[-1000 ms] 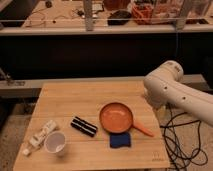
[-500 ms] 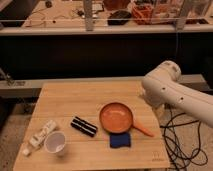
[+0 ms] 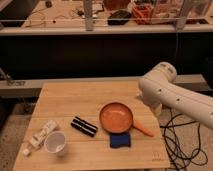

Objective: Drag the ceramic bowl in a circle

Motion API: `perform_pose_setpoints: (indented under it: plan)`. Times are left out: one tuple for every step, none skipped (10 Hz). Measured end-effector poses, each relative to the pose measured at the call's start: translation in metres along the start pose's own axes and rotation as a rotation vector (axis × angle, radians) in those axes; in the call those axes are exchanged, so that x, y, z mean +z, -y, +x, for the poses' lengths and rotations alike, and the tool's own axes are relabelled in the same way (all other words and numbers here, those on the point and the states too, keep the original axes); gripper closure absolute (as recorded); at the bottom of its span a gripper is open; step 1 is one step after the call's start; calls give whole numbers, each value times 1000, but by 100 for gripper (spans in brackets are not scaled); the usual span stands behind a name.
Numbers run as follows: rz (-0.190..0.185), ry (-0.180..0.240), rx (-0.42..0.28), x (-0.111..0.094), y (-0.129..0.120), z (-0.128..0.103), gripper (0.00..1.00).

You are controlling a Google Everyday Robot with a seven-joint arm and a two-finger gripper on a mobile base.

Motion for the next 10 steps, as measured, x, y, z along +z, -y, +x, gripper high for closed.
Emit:
perform_pose_setpoints:
  plan:
    - [4,-2,-35,2,3,-1,20]
    - [8,-3,-51,3,5,-2,20]
    - [9,-3,-76,6,7,-3,20]
    - [14,-3,-106,8,12,-5,20]
    - [16,-4,-126,10,14,-6,20]
    - [18,-4,-145,11,15,-7,20]
    - [20,-2,-169,14,16,-8,20]
    - [22,-1,-190,16,18,-10,20]
    - [25,1,-214,19,21,-12,20]
    - [28,3,-244,22,25,-15,20]
